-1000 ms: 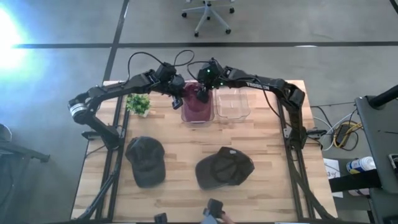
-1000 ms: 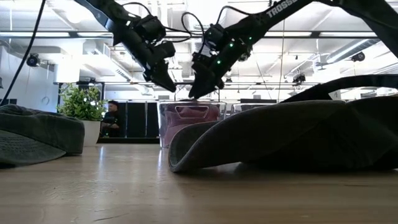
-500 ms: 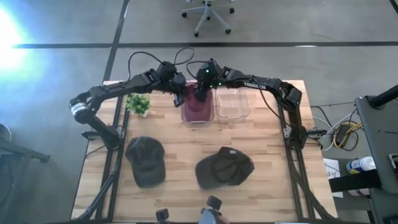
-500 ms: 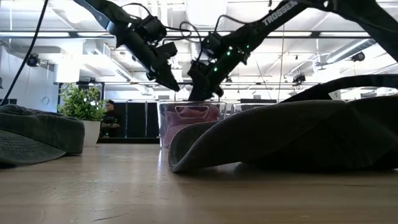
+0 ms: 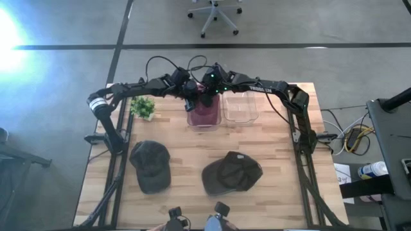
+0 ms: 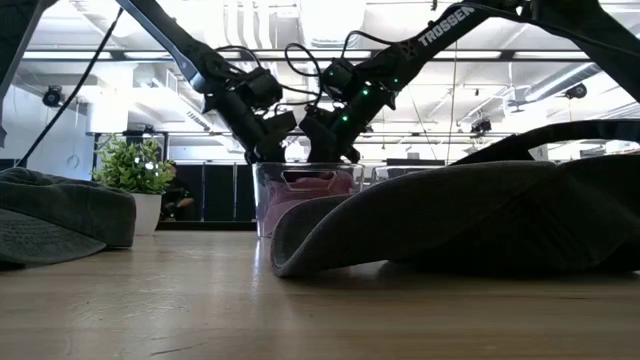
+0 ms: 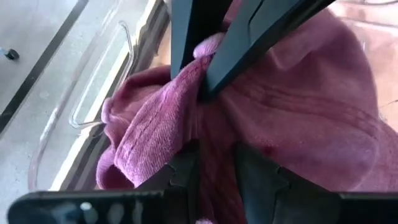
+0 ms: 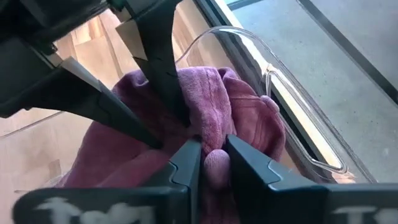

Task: Pick & Place hat
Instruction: Put the red cap into the left transparent bin

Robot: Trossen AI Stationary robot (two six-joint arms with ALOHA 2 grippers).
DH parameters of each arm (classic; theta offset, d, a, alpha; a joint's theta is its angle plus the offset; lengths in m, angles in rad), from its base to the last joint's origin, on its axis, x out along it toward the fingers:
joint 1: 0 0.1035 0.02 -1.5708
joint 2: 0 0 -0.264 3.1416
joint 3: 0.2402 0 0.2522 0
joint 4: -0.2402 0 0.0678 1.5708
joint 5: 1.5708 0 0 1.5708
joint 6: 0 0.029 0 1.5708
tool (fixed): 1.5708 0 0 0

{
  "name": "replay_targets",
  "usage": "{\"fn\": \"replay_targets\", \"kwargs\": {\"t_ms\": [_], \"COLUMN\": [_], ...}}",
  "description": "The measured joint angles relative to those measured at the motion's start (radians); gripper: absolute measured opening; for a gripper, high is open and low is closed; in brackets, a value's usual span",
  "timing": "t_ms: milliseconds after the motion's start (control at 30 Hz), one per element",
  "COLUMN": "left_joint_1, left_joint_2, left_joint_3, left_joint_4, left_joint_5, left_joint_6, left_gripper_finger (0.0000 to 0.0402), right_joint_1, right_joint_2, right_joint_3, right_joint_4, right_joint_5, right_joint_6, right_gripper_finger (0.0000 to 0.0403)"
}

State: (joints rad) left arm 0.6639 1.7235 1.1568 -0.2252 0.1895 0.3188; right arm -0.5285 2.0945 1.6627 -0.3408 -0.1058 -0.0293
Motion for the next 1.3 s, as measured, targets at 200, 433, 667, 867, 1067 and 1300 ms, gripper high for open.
{"fn": "replay_targets", "kwargs": {"t_ms": [200, 433, 667, 867, 1067, 1300], "left_joint_1": [0.007, 0.03, 0.032, 0.032, 0.032, 0.032], "left_joint_2": [-0.016, -0.027, -0.028, -0.009, 0.009, 0.032], "left_joint_3": [0.0, 0.0, 0.0, 0.0, 0.0, 0.0], "left_joint_4": [0.002, 0.007, 0.019, 0.025, 0.025, 0.023], "left_joint_5": [-0.004, -0.007, -0.006, -0.001, 0.0, 0.009], "left_joint_6": [0.002, 0.001, 0.013, 0.007, 0.001, -0.01], "left_gripper_finger": [0.0094, 0.0094, 0.0094, 0.0094, 0.0094, 0.0094], "right_joint_1": [0.0, -0.002, -0.005, -0.006, -0.013, -0.013], "right_joint_2": [-0.054, -0.181, -0.165, -0.097, -0.054, -0.046], "right_joint_3": [0.0, -0.001, -0.102, -0.115, -0.114, -0.114], "right_joint_4": [-0.003, -0.148, -0.253, -0.164, -0.141, -0.146], "right_joint_5": [0.004, 0.043, 0.056, 0.055, 0.054, 0.054], "right_joint_6": [-0.01, -0.098, -0.144, -0.13, -0.102, -0.096], "right_gripper_finger": [0.011, 0.0147, 0.0139, 0.0117, 0.0105, 0.011]}}
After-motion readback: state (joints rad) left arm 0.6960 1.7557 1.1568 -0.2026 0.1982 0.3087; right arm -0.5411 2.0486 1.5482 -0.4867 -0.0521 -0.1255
